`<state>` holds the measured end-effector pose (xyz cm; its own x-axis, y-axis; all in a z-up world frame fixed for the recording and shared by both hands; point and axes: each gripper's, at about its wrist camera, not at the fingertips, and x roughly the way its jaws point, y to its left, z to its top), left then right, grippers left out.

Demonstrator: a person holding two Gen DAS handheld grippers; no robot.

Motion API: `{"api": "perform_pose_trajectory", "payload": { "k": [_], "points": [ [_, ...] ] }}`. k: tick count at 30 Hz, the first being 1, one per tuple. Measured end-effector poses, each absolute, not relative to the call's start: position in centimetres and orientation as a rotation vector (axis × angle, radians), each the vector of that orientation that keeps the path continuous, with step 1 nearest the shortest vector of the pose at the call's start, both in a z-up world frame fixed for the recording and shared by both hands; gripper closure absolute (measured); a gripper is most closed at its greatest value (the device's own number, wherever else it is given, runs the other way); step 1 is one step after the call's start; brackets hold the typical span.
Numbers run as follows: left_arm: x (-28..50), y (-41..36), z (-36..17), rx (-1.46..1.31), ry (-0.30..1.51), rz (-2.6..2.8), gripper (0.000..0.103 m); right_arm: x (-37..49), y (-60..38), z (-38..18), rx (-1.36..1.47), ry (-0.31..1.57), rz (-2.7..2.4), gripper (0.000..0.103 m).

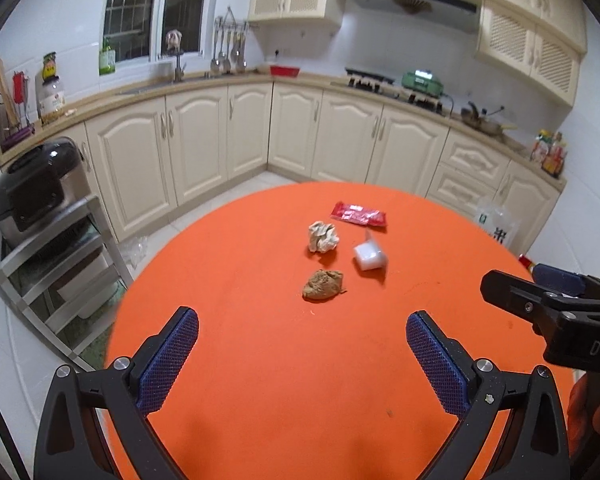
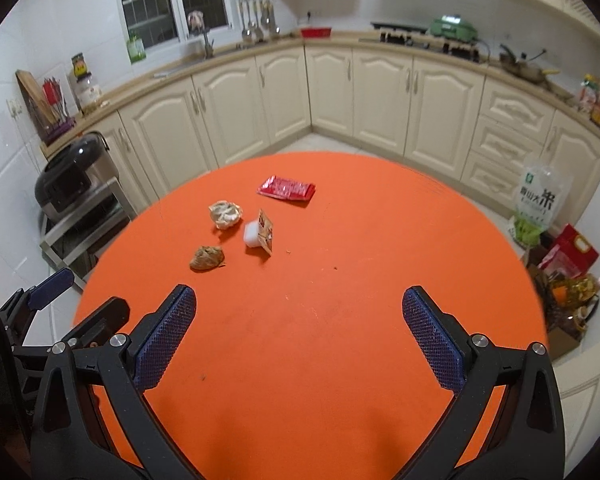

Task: Collect trash
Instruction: 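Grasp the brown ginger piece with the left gripper while the right grasps the white cup, then carry the ginger piece and white cup to the blue bin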

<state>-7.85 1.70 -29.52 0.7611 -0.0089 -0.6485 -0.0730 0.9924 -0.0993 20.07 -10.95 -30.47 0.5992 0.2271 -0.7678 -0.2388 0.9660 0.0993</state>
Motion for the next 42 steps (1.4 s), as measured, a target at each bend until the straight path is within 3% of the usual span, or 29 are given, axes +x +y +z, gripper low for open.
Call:
{"api": "perform_pose_trajectory", "payload": {
  "k": [6, 11, 14, 17, 19, 23, 29, 33, 36, 42],
  "points": [
    [3.3, 2.6, -28.7, -0.122, 0.798, 0.030, 0.001, 23.5, -10.7, -32.4, 0.012, 0.927, 0.291, 0.000],
    [11.3, 2.8, -28.0, -0.109, 0.861, 0.032, 0.010, 25.9, -10.6, -33.2, 0.006, 0.944, 0.294, 0.000],
    [15.3, 2.9, -28.3, -0.092, 0.903, 0.038, 0.028, 27.5, -10.1, -33.8, 0.003, 0.957, 0.300, 0.000],
    [16.7, 2.8, -27.9, -0.079, 0.886, 0.039, 0.037, 28.9, -8.9, -34.7, -0.022, 0.977, 0.318, 0.000],
    [17.2, 3.0, -27.9, -0.090, 0.878, 0.031, 0.057, 29.6, -8.0, -35.4, -0.045, 0.993, 0.332, 0.003],
    [18.2, 3.8, -27.9, -0.104, 0.874, 0.017, 0.073, 30.7, -5.7, -36.9, -0.074, 1.023, 0.369, 0.008],
    [16.9, 6.3, -28.5, -0.155, 0.864, 0.005, 0.076, 31.0, -3.0, -38.7, -0.178, 1.023, 0.368, 0.034],
    [13.4, 7.6, -29.2, -0.190, 0.855, 0.021, 0.076, 30.4, -4.0, -38.5, -0.148, 1.008, 0.352, 0.075],
    [12.1, 7.6, -29.2, -0.185, 0.847, 0.022, 0.076, 29.5, -5.1, -38.1, -0.115, 1.008, 0.360, 0.081],
    [9.2, 5.9, -28.7, -0.158, 0.821, -0.002, 0.076, 26.7, -8.3, -36.3, -0.001, 0.977, 0.387, 0.082]
  ]
}}
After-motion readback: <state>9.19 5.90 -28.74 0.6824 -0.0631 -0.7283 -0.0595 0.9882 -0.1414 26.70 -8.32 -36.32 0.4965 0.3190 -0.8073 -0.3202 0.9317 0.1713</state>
